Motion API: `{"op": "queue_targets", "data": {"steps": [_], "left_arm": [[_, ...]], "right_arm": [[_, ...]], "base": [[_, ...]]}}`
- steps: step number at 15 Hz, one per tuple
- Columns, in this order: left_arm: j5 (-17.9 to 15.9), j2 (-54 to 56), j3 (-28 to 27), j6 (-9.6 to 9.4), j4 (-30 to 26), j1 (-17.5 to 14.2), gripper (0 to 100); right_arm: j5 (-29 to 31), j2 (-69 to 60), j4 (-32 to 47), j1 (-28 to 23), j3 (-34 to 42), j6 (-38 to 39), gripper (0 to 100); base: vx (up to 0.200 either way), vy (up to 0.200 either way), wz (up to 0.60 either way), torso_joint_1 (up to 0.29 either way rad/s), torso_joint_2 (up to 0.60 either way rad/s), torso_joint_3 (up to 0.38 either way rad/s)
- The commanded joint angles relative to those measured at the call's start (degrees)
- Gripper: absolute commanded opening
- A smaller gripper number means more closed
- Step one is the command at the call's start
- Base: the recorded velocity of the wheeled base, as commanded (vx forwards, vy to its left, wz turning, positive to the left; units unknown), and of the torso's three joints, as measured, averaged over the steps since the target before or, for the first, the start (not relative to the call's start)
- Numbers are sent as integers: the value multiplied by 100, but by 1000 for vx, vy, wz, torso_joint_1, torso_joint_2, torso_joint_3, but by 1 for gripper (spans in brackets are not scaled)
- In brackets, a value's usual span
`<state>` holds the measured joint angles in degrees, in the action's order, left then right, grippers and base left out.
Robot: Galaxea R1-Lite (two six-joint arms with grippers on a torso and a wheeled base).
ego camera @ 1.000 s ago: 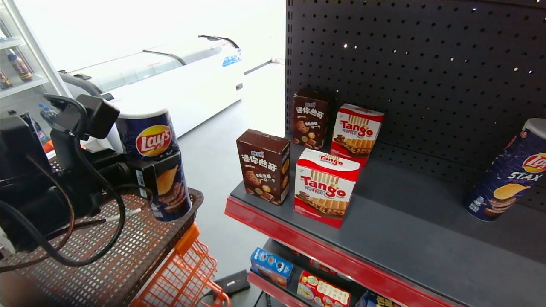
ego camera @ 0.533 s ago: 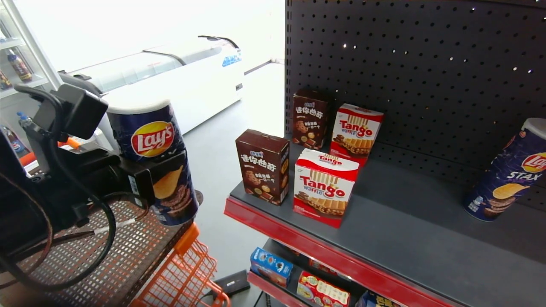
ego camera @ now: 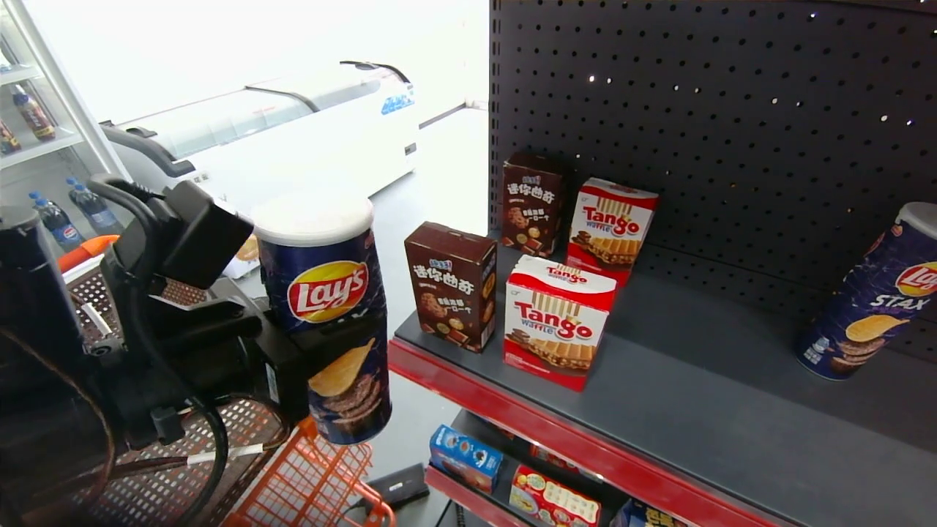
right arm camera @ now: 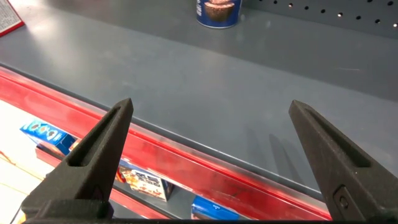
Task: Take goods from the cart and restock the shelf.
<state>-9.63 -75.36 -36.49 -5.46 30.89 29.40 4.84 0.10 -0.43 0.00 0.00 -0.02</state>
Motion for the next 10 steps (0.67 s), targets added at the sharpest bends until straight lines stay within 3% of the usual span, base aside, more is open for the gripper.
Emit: {"op": "queue_targets", "data": {"steps": [1, 3, 6, 8, 10], "left_arm": [[5, 13, -122, 1, -206, 30, 0], [49, 39, -192, 10, -611, 30, 0], [5, 215, -16, -8, -602, 92, 0], [-4, 531, 256, 28, -593, 505, 0], [-4, 672, 423, 45, -593, 549, 0]], "right_arm": [[-1, 8, -1, 0, 0, -6, 100], [-1, 8, -1, 0, 0, -6, 100], [-168, 8, -1, 9, 0, -33, 100], [-255, 8, -1, 0, 0, -50, 100], [-255, 8, -10, 9, 0, -50, 100]], "base": [[0, 0, 0, 0, 0, 0], [0, 0, 0, 0, 0, 0], [0, 0, 0, 0, 0, 0], [0, 0, 0, 0, 0, 0], [0, 0, 0, 0, 0, 0]]}}
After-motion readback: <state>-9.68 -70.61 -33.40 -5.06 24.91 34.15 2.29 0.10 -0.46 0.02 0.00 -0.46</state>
